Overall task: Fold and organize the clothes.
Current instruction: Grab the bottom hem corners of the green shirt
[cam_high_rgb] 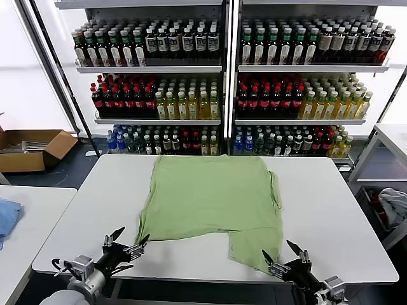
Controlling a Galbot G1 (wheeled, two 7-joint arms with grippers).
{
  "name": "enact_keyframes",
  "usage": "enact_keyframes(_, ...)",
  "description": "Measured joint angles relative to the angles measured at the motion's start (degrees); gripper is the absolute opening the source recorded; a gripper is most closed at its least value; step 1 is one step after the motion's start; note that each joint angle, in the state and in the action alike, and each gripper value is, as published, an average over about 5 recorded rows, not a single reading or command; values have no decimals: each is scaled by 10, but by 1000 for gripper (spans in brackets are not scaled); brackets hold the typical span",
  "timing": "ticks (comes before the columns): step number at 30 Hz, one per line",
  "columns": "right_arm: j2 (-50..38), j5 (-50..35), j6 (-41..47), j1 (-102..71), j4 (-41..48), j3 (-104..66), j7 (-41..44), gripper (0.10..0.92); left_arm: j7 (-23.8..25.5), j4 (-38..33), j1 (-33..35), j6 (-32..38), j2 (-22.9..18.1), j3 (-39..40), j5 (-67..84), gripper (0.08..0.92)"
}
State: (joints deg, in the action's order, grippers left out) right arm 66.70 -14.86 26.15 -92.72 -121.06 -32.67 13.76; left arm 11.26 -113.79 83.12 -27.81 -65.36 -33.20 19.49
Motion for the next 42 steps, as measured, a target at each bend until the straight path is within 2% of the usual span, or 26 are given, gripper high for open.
enact_keyframes(3, -3, 3, 7, 1, 2, 7, 0, 811, -4, 8, -9, -7, 3, 9, 4, 823)
enact_keyframes(5, -5, 6, 12, 1, 4, 12, 0, 775, -8, 15, -17, -13, 5, 16, 7, 823)
enact_keyframes(14, -9, 8, 23, -2, 7, 28, -1, 516, -22, 45, -43, -33, 8, 44, 13, 798)
enact_keyframes(22, -6, -1, 17, -1, 10, 31, 5, 282, -21, 57, -44, -36, 12, 57, 11, 577)
enact_keyframes(28, -2, -20, -27, -2, 17, 23, 24, 132, -18, 52, -36, -36, 15, 58, 11, 403)
enact_keyframes(37, 3, -64, -123, -31, 16, -9, 76, 117, -26, 19, -14, -28, 18, 48, 13, 147)
enact_keyframes(42, 7, -90, -166, -61, 9, -35, 106, 117, -32, -7, 1, -22, 12, 38, 14, 86)
